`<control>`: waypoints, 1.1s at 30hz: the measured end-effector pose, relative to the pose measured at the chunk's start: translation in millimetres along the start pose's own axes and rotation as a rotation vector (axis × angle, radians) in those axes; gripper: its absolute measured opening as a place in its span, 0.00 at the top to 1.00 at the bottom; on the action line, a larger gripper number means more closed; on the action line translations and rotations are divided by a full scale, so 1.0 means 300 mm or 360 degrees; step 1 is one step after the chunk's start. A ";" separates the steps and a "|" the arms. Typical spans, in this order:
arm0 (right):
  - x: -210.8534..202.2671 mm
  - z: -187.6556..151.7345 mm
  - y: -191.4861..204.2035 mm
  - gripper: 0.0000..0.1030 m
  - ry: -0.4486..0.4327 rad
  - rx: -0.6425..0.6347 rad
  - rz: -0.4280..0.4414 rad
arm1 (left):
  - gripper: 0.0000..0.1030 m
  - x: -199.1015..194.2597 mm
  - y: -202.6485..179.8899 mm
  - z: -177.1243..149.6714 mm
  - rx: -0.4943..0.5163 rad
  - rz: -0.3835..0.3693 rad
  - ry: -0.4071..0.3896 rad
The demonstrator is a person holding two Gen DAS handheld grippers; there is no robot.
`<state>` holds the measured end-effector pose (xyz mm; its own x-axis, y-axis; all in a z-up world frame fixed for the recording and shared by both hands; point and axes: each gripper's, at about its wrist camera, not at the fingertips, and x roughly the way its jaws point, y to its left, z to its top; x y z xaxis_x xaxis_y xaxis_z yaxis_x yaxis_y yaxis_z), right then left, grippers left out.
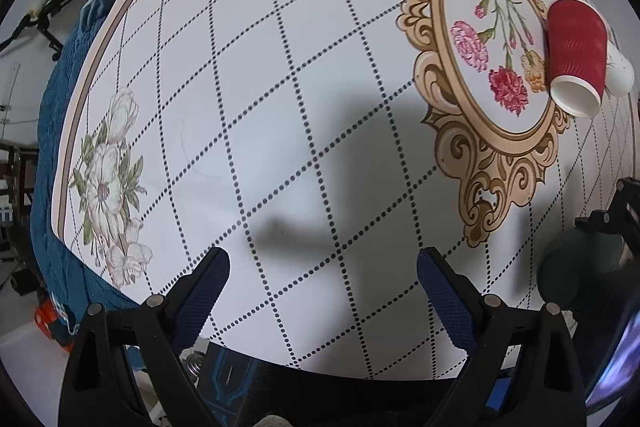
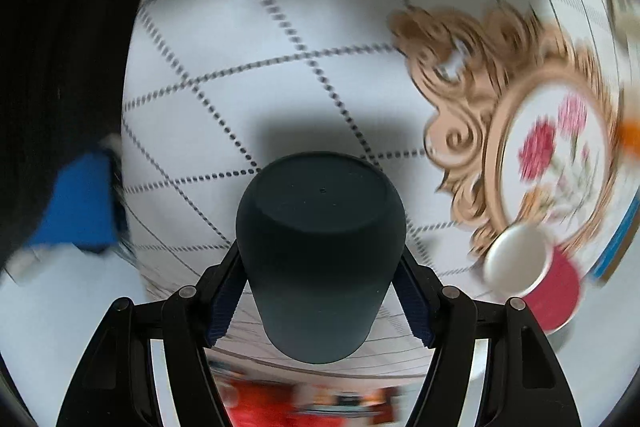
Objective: Flip cup upside down
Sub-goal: 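Lower the inverted teal cup onto the table and open the right tool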
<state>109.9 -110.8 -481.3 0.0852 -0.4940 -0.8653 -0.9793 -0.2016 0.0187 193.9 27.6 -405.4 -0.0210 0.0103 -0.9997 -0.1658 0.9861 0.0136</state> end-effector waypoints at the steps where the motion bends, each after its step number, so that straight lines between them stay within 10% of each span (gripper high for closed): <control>1: 0.000 -0.002 -0.026 0.31 -0.0007 0.0091 0.0078 | 0.07 -0.012 -0.018 -0.006 0.0010 0.0003 -0.0006; 17: 0.060 -0.091 -0.314 0.31 -0.0151 0.1072 0.0807 | 0.07 -0.051 -0.136 0.013 0.0131 0.0021 -0.0029; 33: 0.156 -0.328 -0.513 0.24 -0.0269 0.1623 0.1045 | 0.07 -0.040 -0.195 -0.008 0.0184 0.0012 -0.0031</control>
<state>282.7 -186.2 -475.3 -0.4296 -0.1212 -0.8948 -0.5291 0.8368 0.1407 201.3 -30.7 -394.2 -0.0027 0.0197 -0.9998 -0.0508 0.9985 0.0198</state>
